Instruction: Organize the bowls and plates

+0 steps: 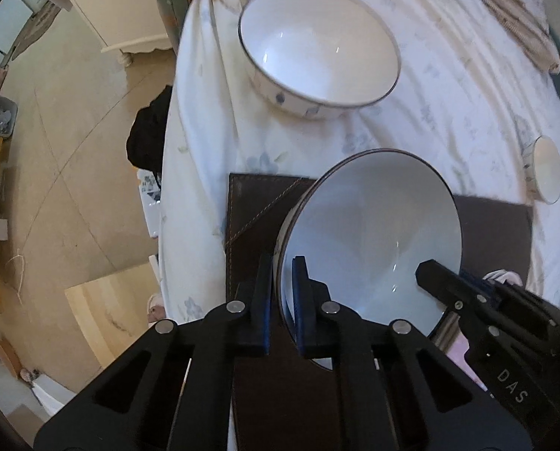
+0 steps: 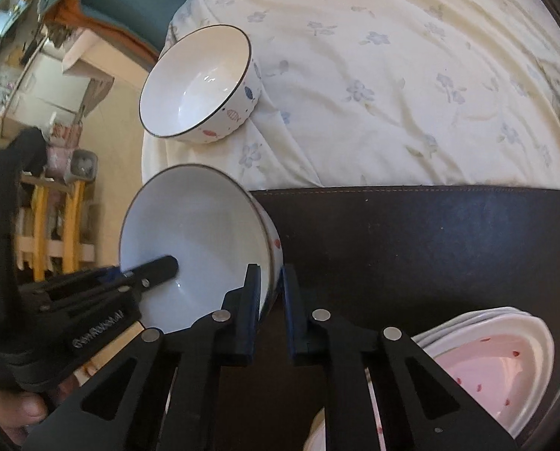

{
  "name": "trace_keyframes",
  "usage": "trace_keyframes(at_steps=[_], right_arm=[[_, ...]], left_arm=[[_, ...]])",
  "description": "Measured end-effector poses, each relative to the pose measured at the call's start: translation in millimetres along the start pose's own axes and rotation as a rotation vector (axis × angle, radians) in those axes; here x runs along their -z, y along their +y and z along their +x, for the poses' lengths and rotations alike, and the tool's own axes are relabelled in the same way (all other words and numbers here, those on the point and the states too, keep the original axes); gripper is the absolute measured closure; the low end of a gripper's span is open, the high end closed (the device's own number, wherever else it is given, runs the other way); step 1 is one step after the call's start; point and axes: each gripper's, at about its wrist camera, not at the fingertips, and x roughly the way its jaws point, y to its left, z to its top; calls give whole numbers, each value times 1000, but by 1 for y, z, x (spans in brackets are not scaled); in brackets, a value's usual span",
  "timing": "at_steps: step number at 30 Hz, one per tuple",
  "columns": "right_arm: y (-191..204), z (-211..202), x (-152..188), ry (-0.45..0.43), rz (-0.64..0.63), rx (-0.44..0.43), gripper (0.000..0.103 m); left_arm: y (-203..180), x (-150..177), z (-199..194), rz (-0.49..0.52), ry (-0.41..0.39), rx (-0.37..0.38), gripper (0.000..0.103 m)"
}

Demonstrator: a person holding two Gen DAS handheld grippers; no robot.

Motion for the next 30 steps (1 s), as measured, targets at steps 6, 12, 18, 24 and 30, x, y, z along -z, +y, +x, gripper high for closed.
trace_keyframes(at_steps=[6,12,18,24,30], right_arm=[[-7,-32,6,-48,-9,-26,90],[-23,-67,23,-76,-4,-25,90],[-49,-98,51,-93,21,-35,90],[-88,-125,82,-97,40,-28,90],[-123,-131,111,-85,76,-26,90]], left_arm=[[-15,10,-21,2,-15,28,96],[-47,28,-40,75,-58,24,96],[-84,57,-50,136,-60,55,95],[-128,88,-40,217,-36,88,94],[-160,106,-24,278,-9,90,95]])
